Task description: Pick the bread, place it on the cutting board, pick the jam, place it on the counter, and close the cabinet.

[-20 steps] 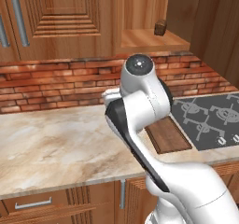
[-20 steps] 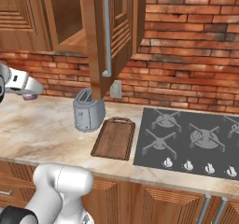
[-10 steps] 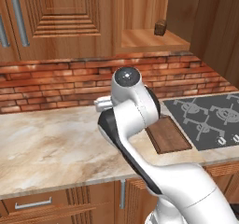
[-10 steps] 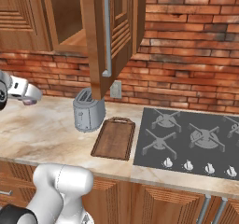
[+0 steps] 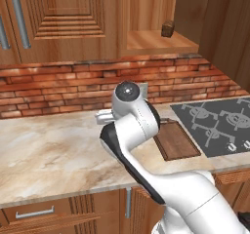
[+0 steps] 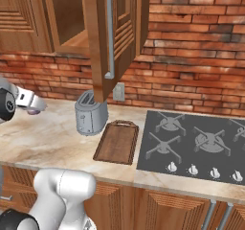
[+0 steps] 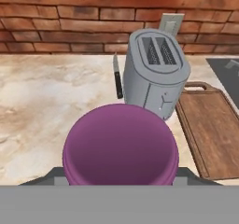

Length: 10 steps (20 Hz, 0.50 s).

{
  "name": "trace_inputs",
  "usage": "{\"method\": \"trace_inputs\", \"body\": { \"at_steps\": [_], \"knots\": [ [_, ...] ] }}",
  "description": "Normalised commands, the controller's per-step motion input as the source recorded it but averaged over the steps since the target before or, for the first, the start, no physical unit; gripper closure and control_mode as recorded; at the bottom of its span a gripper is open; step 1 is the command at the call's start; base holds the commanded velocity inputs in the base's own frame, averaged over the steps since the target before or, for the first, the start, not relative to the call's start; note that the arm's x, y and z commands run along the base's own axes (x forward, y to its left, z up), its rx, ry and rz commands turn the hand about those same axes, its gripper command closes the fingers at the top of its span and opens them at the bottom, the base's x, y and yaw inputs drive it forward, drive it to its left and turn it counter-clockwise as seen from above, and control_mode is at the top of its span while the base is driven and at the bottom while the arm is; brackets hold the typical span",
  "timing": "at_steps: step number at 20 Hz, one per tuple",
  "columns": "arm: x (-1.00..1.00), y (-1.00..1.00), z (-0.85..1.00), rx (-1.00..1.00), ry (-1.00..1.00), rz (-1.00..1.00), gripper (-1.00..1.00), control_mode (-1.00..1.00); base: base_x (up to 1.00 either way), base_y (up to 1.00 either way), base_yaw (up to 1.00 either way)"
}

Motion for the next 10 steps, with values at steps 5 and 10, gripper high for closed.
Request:
{"method": "trace_inputs", "body": {
  "at_steps": [5,10],
  "knots": [
    [0.22,0.11,-0.48,0.0,0.0,0.0,1.0,-1.0,0.0,0.0,0.0],
    [0.23,0.07,-0.48,0.0,0.0,0.0,1.0,-1.0,0.0,0.0,0.0]
  ]
}}
